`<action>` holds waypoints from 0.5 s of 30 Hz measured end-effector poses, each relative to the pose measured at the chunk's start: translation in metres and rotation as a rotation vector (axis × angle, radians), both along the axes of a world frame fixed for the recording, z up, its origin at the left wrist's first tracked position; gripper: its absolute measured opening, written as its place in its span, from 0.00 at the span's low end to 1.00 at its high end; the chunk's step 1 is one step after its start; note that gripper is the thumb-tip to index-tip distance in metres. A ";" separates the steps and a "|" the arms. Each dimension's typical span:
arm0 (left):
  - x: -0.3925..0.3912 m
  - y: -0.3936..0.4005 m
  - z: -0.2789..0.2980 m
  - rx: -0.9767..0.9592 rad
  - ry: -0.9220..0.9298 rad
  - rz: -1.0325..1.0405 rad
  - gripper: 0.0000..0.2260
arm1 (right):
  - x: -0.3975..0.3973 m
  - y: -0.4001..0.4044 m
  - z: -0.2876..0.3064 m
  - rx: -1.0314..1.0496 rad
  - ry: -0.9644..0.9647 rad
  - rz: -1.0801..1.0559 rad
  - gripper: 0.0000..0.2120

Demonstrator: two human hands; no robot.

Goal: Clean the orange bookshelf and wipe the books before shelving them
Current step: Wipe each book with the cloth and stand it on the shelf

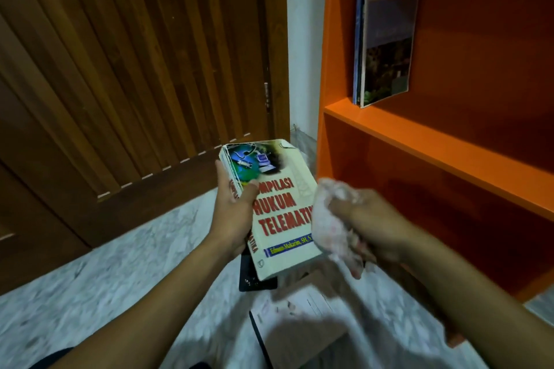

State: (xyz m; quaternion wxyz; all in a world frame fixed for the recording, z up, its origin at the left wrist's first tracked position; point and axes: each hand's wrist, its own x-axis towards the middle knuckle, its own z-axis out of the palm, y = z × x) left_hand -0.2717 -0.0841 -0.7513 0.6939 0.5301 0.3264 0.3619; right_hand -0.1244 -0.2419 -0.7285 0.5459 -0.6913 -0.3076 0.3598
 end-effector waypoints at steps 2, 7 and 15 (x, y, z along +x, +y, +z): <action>-0.010 0.000 0.005 0.032 -0.040 -0.065 0.33 | 0.019 -0.004 0.010 0.019 0.315 -0.191 0.06; -0.027 -0.009 0.009 0.081 0.034 -0.236 0.31 | 0.041 -0.009 0.025 0.324 0.454 -0.365 0.14; -0.016 -0.041 0.004 0.138 0.039 -0.419 0.28 | 0.009 0.012 -0.011 0.046 -0.950 0.063 0.22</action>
